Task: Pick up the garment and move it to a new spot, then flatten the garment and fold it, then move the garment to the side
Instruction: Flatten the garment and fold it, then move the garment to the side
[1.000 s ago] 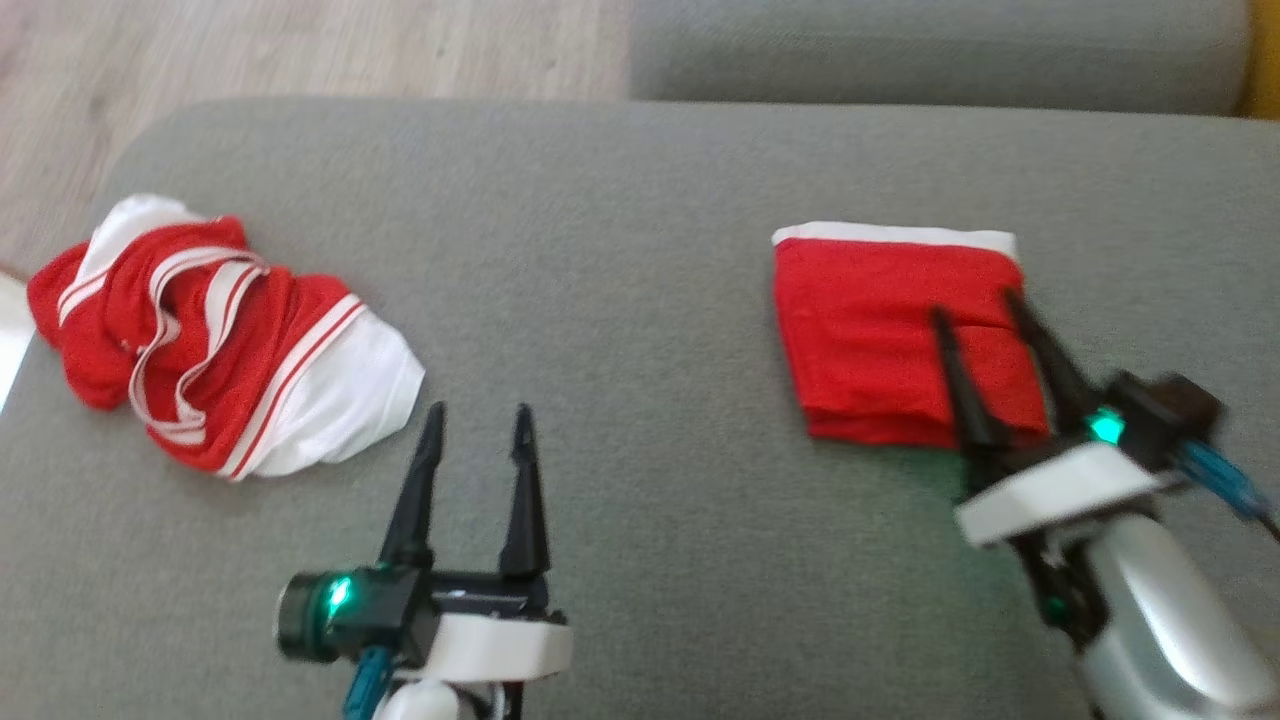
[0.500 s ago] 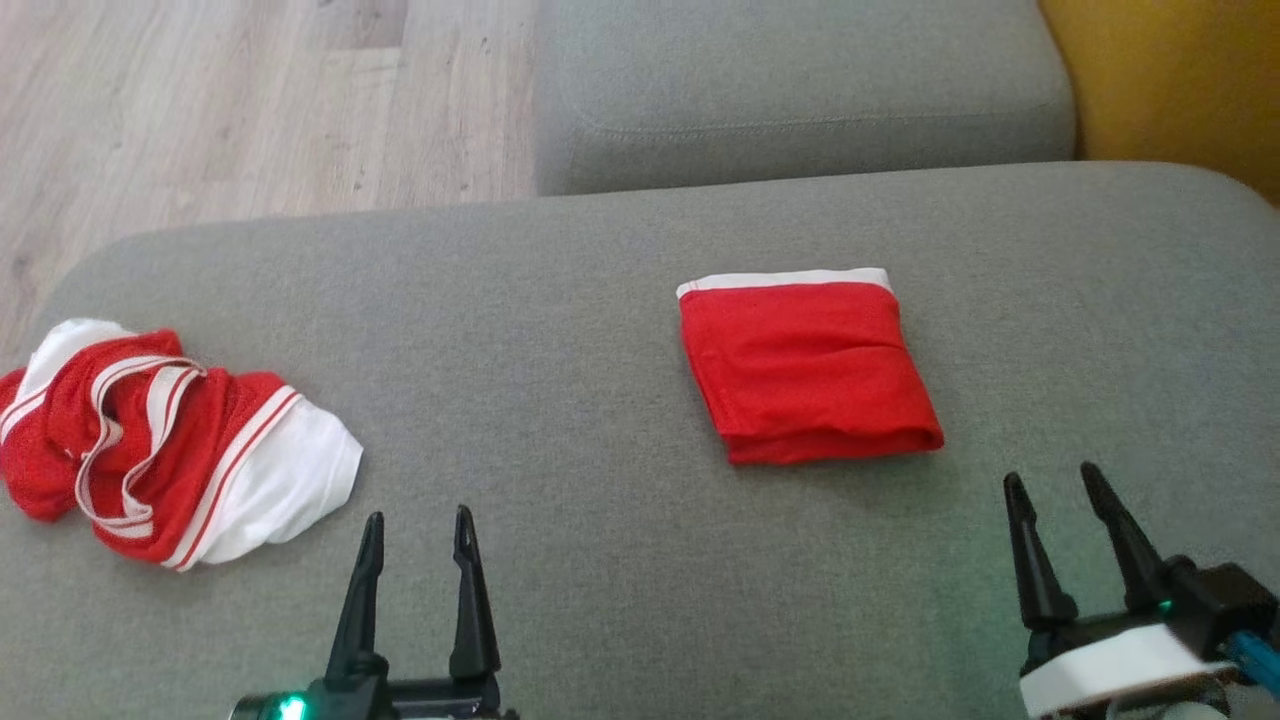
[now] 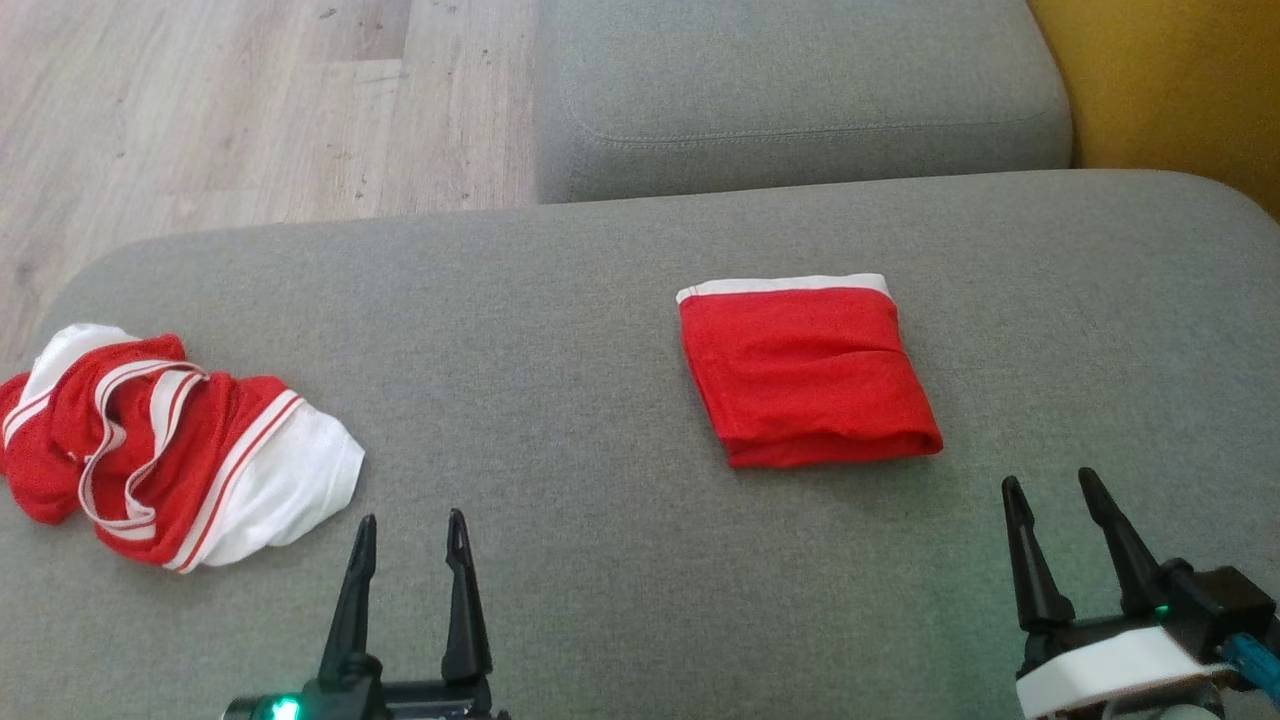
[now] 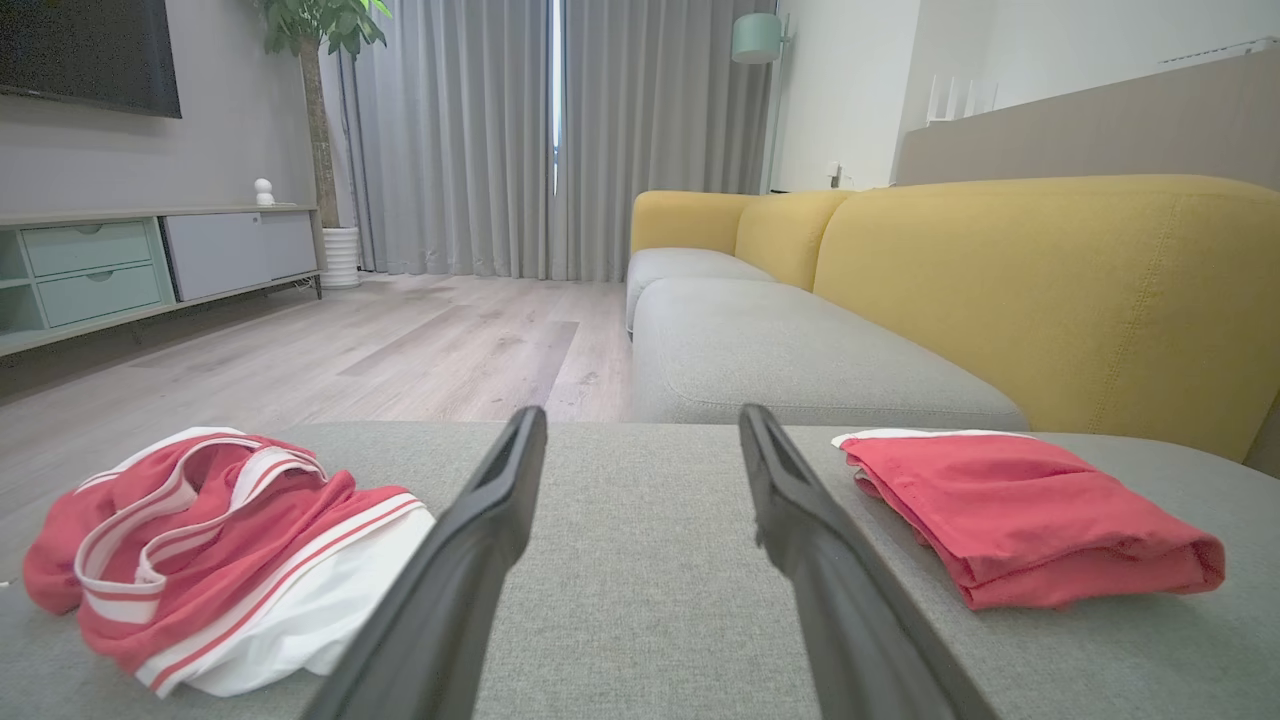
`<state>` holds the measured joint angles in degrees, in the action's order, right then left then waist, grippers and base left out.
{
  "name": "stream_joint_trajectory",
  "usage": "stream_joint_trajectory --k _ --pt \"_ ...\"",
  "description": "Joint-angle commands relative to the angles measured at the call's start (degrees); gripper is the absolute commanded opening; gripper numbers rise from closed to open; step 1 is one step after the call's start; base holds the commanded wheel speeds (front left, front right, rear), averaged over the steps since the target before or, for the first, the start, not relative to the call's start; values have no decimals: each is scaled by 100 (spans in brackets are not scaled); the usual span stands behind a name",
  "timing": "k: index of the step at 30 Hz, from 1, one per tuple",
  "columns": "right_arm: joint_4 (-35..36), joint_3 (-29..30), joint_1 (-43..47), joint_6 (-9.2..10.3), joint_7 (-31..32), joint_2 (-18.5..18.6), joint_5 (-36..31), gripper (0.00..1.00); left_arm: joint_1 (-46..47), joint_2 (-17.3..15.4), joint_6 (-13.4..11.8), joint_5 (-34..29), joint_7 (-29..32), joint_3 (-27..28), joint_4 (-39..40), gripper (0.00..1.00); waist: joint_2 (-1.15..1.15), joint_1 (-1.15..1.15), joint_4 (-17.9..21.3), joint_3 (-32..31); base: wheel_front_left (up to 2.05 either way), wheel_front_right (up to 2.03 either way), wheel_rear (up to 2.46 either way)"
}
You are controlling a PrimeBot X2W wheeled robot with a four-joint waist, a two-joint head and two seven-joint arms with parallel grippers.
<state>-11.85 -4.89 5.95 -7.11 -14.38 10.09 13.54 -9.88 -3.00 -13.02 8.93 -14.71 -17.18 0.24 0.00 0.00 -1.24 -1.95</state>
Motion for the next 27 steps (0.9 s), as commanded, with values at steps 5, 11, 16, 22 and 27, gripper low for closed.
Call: stream_joint_trajectory --k 5,11,16,22,27 --pt "127 -108 -118 -37 -62 79 34 100 124 13 16 -40 -29 152 146 100 0 0 2 -19 0 0 0" --pt "113 -142 -109 -37 -62 82 48 100 104 13 28 -63 -29 149 143 100 0 0 -1 -22 0 0 0" --pt "107 -149 -89 -37 -62 79 47 100 96 13 54 -80 -29 162 128 100 0 0 -21 -8 0 0 0" --pt "-31 -179 -179 -37 -62 154 102 100 145 13 45 -79 -29 98 147 100 0 0 -93 124 0 0 0" --pt "-447 -322 -642 -37 -61 349 205 100 267 13 -8 -41 -29 9 188 100 0 0 -157 424 0 0 0"
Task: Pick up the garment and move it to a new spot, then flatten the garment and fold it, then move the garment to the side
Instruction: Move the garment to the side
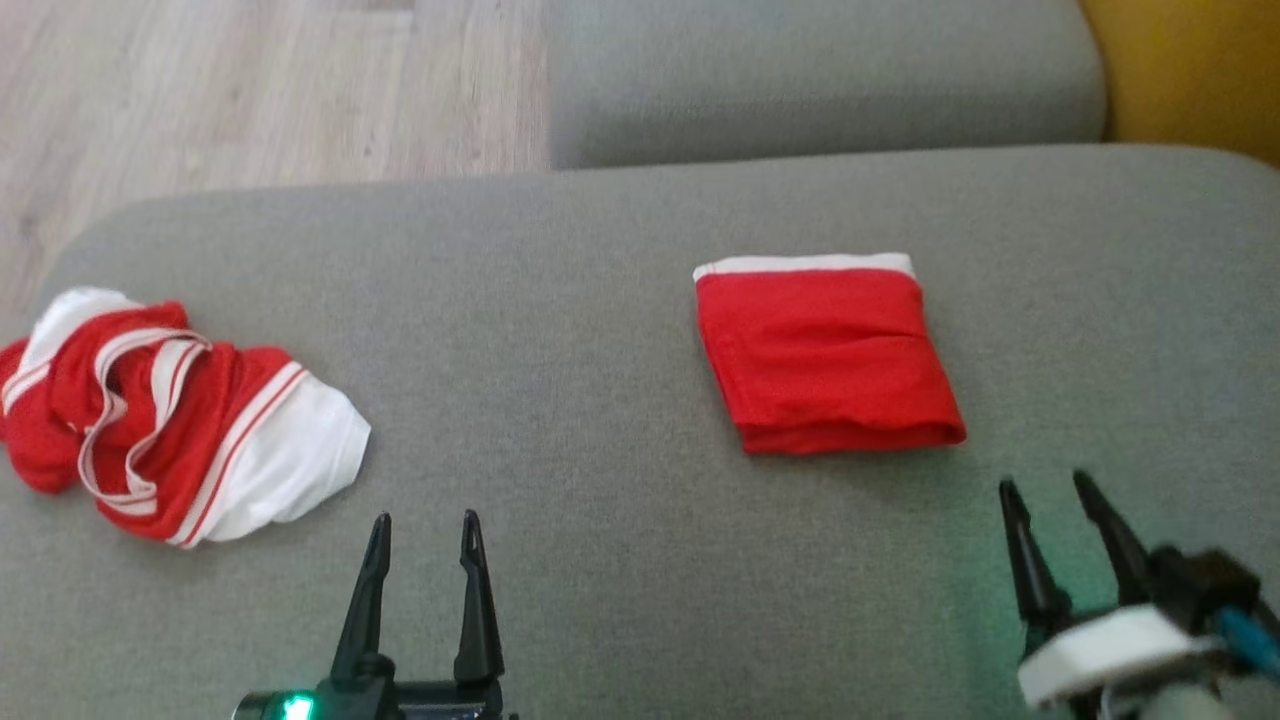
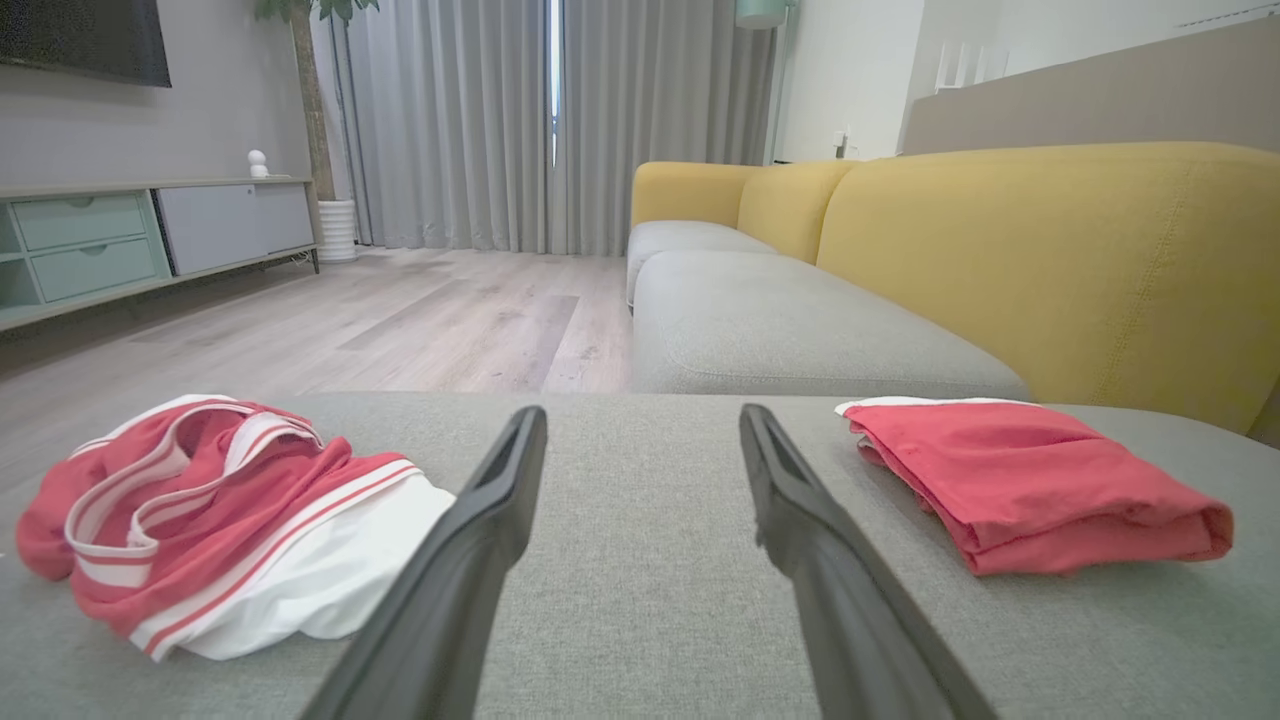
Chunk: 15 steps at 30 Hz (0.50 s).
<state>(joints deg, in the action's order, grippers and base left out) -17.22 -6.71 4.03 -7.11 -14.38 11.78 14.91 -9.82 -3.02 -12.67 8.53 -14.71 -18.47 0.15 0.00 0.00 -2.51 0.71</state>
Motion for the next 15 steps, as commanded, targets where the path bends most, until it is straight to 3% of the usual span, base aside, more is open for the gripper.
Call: stream_joint_trajectory --k 1,5,15 --pt "-29 -194 -613 -37 -37 222 127 100 298 14 -54 17 -29 123 199 100 0 0 -38 236 0 0 0" --pt "-373 -362 -1191 -37 261 366 412 100 443 14 -76 46 -29 47 199 100 0 0 -68 500 0 0 0" --pt "-1375 -963 -2959 -37 1851 930 2033 100 1058 14 -94 100 -29 -278 122 100 0 0 -334 1157 0 0 0"
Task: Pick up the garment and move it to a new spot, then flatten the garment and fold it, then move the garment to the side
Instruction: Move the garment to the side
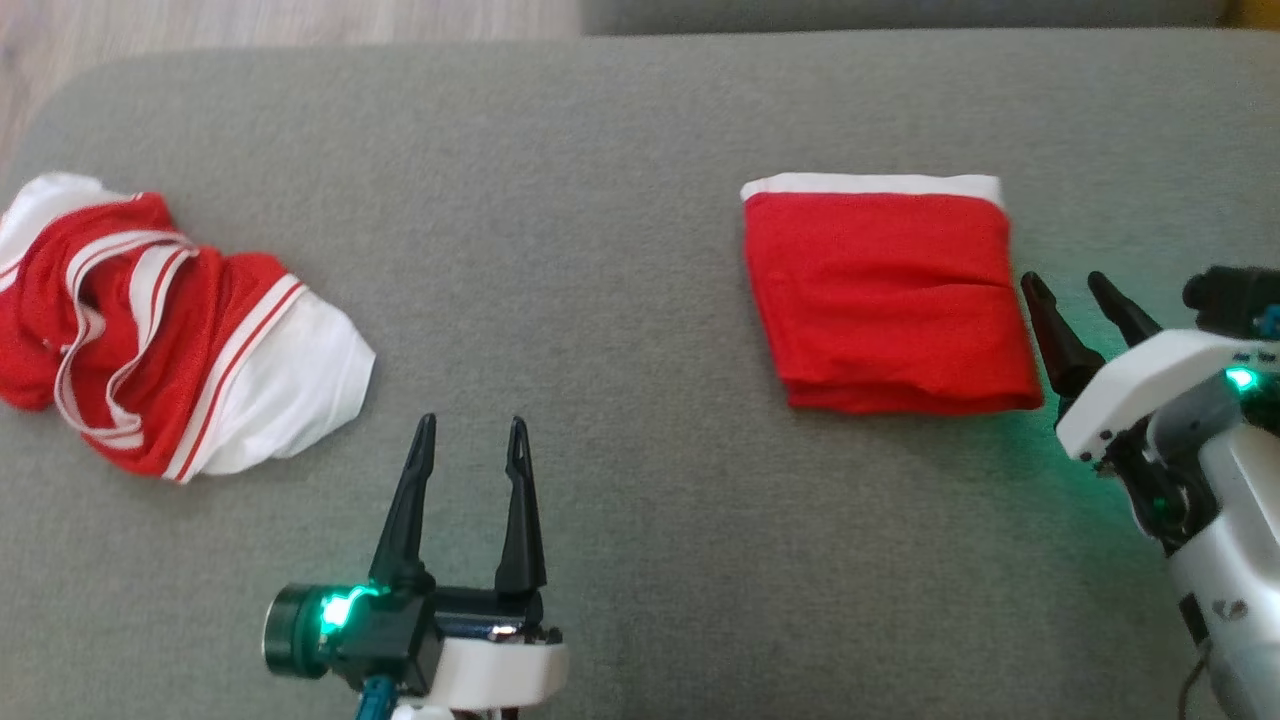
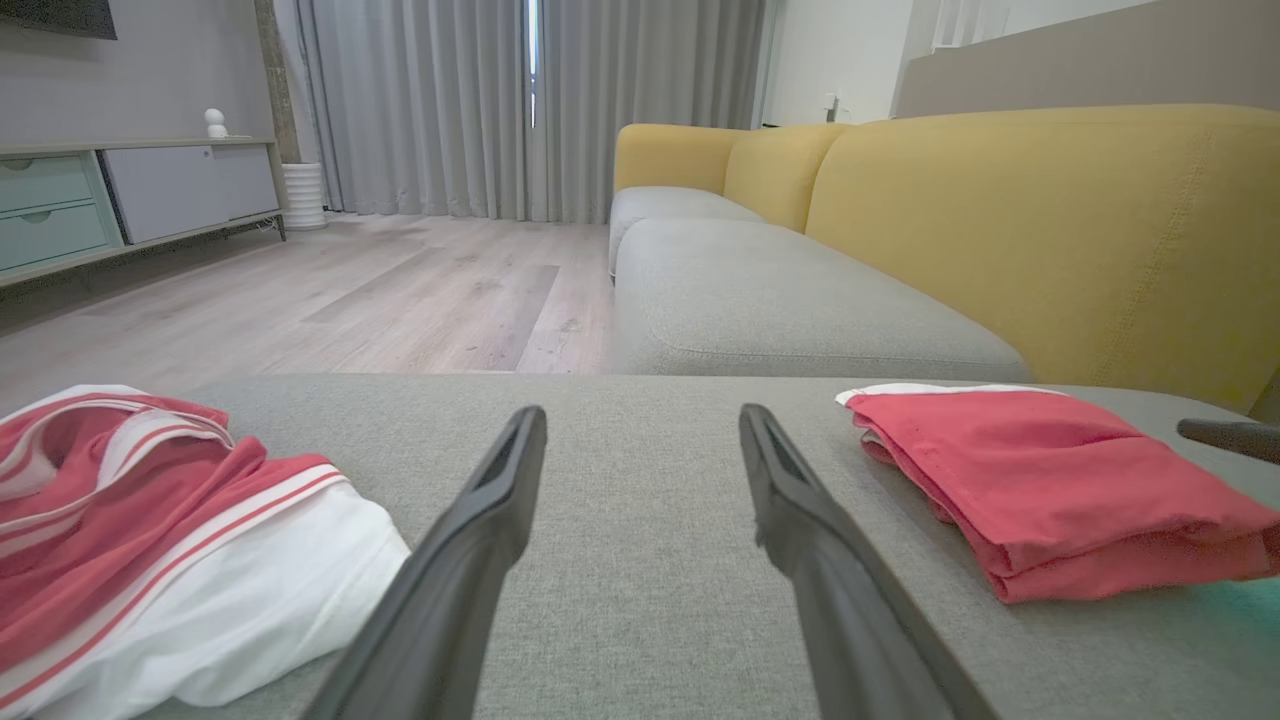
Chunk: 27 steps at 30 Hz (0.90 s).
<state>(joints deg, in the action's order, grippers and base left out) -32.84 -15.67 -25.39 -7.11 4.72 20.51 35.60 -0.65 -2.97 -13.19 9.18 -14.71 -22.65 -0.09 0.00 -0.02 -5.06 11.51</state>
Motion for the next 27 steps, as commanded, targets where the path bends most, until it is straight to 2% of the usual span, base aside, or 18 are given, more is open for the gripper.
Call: stream_joint_trajectory --k 1,5,6,7,8,11,14,20,27 --pt "104 -138 -111 -37 67 102 94 100 183 9 -47 46 -29 112 136 100 0 2 -107 114 0 0 0" --pt "-54 -390 -305 -37 347 170 659 98 313 9 -82 103 -29 10 116 100 0 2 -210 251 0 0 0" --pt "-65 -462 -311 -37 398 173 797 79 329 9 -97 118 -29 -7 111 100 0 2 -219 271 0 0 0" --pt "-64 -552 -311 -37 449 185 913 48 342 9 -110 129 -29 -20 107 100 0 2 -222 292 0 0 0" --pt "-78 -698 -302 -37 482 244 1072 0 364 9 -137 147 -29 -38 106 100 0 2 -217 326 0 0 0" --pt "-41 -837 -324 -37 352 376 1233 0 393 9 -175 153 -29 -38 118 100 0 2 -145 382 0 0 0" --pt "-18 -952 -405 -37 130 658 1132 0 433 9 -171 121 -29 -17 128 100 0 2 14 464 0 0 0" --pt "104 -1067 -642 -37 -39 1527 903 0 598 9 -84 -25 -29 55 134 100 0 2 483 819 0 0 0" --pt "-24 -905 -927 -37 -174 2499 603 0 980 9 77 -244 -29 76 95 100 0 2 915 1398 0 0 0"
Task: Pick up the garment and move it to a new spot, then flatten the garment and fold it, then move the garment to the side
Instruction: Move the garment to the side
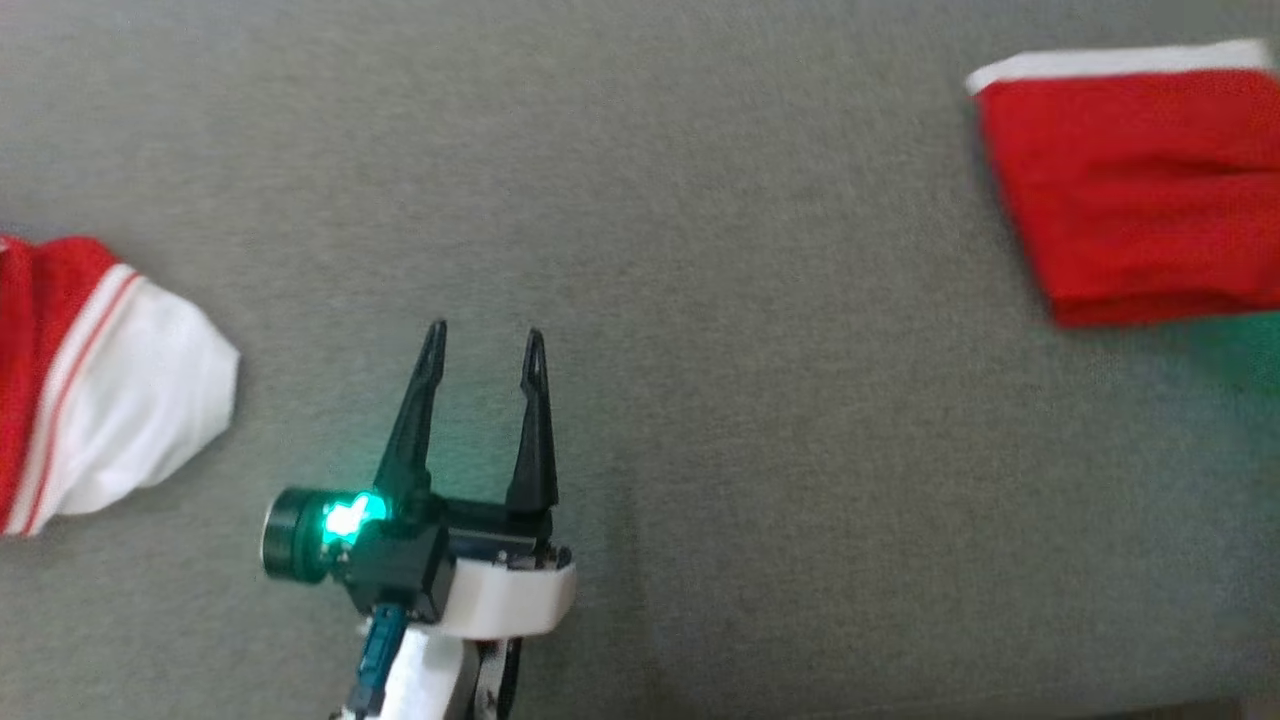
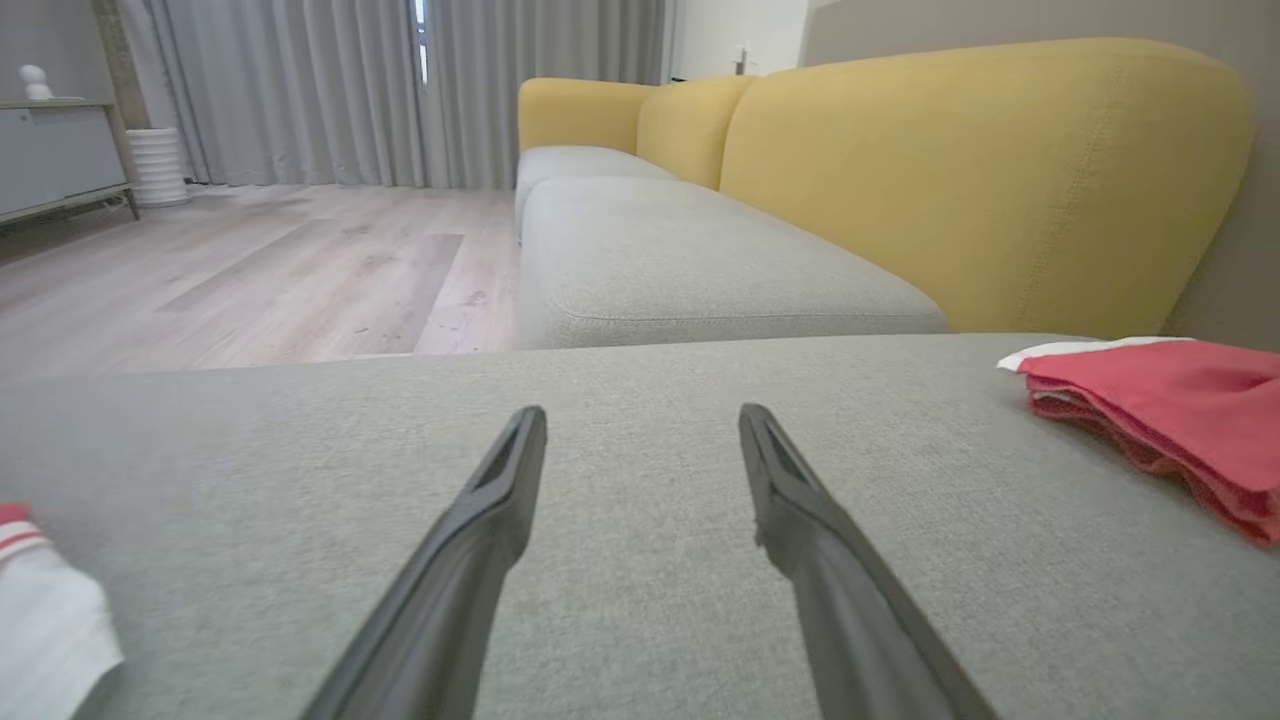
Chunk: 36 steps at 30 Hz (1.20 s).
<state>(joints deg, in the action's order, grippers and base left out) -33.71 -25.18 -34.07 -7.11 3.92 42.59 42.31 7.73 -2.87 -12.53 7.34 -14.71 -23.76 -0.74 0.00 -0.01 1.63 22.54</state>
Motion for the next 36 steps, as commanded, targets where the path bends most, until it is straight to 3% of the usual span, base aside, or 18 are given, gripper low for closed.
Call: stream_joint_trajectory --k 1,5,14,15,16,20,26,31,36 --pt "14 78 -99 -37 -147 398 -140 0 196 0 30 -95 -29 193 158 100 0 1 299 383 0 0 0" --pt "-204 230 -333 -37 -324 685 -506 0 376 0 110 -198 -29 231 132 100 0 1 474 649 0 0 0" --pt "-787 664 -791 -37 -581 770 -1662 0 629 0 218 -296 -29 286 46 100 0 1 648 921 0 0 0" --pt "-872 750 -827 -37 -636 730 -1810 38 664 0 222 -288 -29 299 37 100 0 1 645 921 0 0 0" --pt "-947 847 -869 -37 -758 701 -2021 100 698 0 225 -277 -29 311 34 100 0 1 629 905 0 0 0" --pt "-1217 1492 -988 -37 -1487 383 -3024 100 734 0 200 -235 -29 345 25 100 0 1 514 693 0 0 0" --pt "-1149 2154 -399 -37 -1804 -849 -3800 100 462 0 112 -43 -29 342 2 100 0 1 209 6 0 0 0" --pt "-749 2085 388 -37 -1872 -1819 -3476 100 135 0 35 164 -29 319 -53 100 0 1 -116 -644 0 0 0" --pt "-63 1691 1176 -37 -1888 -2334 -2849 100 -129 0 -95 371 -29 312 -66 100 0 1 -427 -1172 0 0 0"
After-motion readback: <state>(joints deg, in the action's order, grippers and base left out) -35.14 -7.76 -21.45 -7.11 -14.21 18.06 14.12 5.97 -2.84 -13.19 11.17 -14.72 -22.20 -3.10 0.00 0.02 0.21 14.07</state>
